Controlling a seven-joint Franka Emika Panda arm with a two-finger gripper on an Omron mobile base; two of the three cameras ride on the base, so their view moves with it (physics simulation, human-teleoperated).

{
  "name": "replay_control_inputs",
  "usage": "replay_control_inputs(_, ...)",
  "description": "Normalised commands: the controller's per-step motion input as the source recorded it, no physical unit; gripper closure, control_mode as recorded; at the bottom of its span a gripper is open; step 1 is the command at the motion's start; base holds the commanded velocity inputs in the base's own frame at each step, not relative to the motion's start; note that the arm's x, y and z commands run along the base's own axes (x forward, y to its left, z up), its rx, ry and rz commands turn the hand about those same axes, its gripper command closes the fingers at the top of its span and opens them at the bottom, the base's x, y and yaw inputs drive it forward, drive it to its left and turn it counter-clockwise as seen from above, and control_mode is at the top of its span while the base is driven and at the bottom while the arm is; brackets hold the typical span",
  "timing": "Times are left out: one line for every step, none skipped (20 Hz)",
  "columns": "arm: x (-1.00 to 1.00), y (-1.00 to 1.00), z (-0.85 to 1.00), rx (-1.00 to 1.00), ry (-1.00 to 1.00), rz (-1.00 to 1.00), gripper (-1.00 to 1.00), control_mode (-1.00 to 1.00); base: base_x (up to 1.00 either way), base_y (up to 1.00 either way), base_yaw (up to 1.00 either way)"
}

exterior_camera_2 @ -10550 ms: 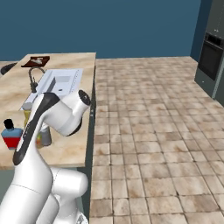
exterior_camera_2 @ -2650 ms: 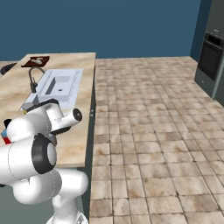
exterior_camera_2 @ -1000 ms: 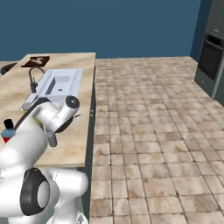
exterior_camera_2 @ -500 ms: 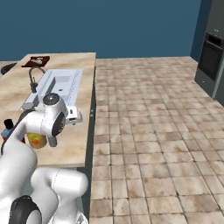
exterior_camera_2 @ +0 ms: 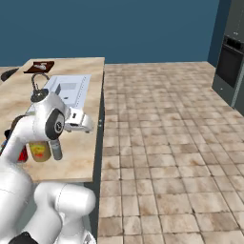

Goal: Place the drinks on the dining counter in a tight cluster.

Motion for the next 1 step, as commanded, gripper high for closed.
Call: replay_control_inputs(-0.73, -0.31, 0.94, 0.00, 0.00, -0.22, -1.00, -1.00, 0.00, 0.00, 0.00)
